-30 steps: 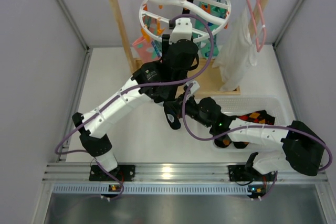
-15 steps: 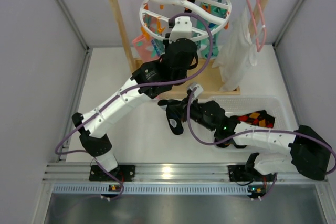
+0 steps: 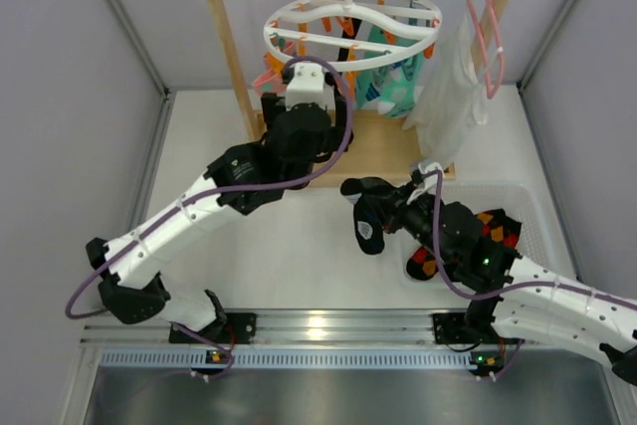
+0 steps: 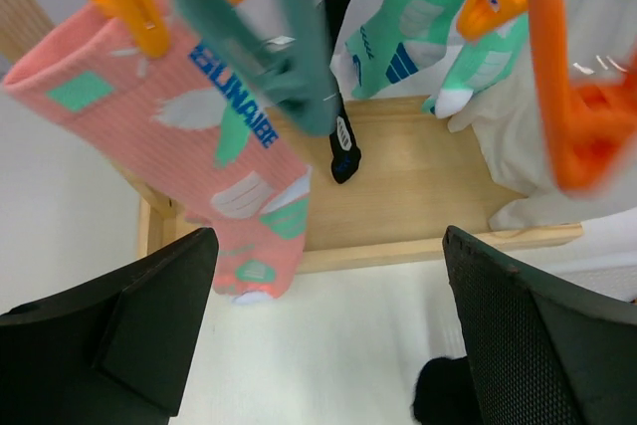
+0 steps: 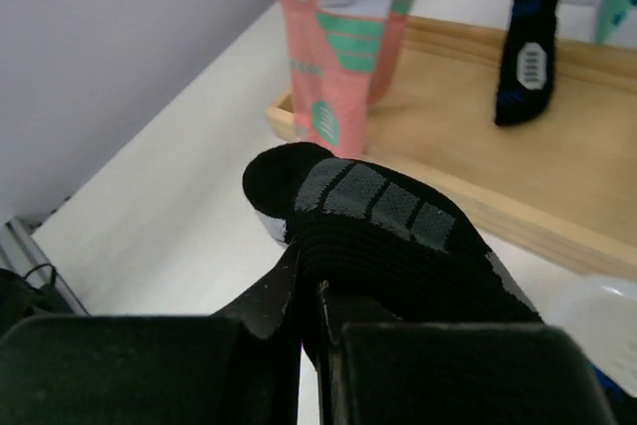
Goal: Remove the socks clipped to the hanger
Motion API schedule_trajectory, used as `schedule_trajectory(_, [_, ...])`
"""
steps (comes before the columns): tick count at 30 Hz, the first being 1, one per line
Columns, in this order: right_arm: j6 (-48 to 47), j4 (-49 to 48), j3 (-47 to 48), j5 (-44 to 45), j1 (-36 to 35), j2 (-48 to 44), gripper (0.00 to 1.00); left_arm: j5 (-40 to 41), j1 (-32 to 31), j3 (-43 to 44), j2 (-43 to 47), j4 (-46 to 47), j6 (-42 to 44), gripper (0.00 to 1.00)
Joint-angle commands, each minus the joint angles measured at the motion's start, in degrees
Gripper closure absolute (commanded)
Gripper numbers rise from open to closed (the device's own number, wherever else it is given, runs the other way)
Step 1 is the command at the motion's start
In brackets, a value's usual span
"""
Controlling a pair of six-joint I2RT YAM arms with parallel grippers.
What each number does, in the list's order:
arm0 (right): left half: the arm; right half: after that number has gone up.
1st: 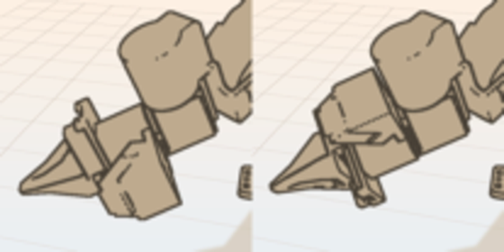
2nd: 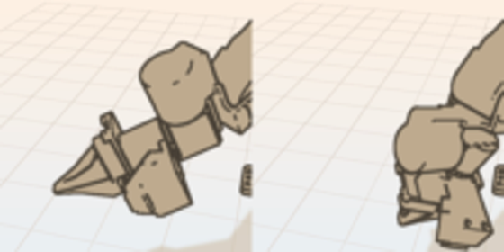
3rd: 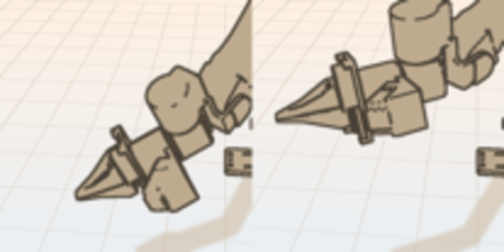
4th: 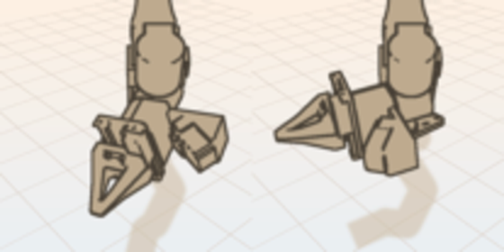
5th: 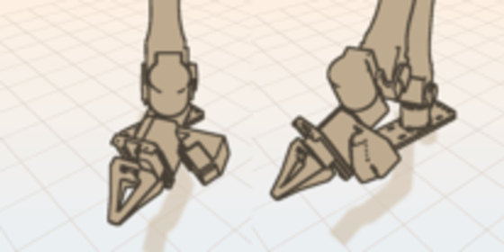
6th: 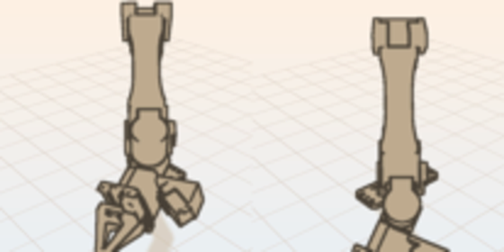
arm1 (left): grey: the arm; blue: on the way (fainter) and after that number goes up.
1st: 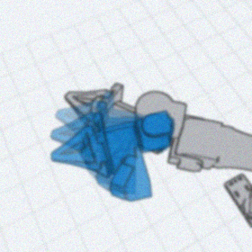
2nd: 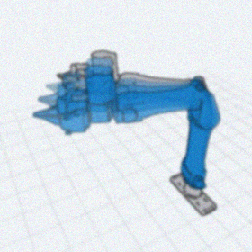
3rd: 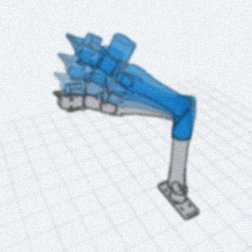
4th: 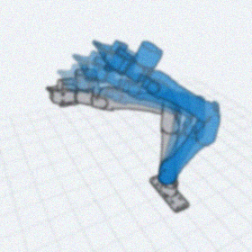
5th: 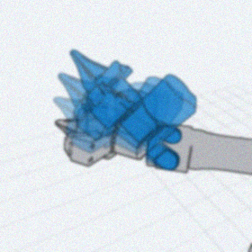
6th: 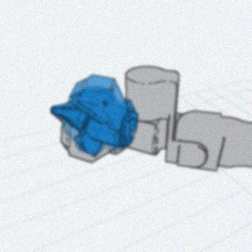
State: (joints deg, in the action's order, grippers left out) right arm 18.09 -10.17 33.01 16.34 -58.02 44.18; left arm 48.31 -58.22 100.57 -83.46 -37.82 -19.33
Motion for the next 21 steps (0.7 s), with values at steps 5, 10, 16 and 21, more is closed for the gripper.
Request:
schedule_trajectory(5, [1.4, 20.4, 7.1, 13.0, -0.2, -7.0, 1.0, -1.4, 0.1, -12.3, 14.8, 1.5, -5.3, 0.02])
schedule_trajectory(10, [3.9, 29.3, 10.3, 22.5, 0.1, -11.1, 1.0, -1.9, 0.1, -21.8, 22.5, 1.4, -7.2, 0.02])
schedule_trajectory(16, [7.7, 41.5, 13.6, 34.9, 0.7, -16.1, 1.0, -2.3, 0.1, -30.2, 33.2, 0.8, -6.4, 0.02])
schedule_trajectory(21, [11.6, 48.5, 16.0, 40.5, 1.1, -18.7, 1.0, -1.9, 0.1, -32.8, 36.4, -3.7, -7.6, 0.02])
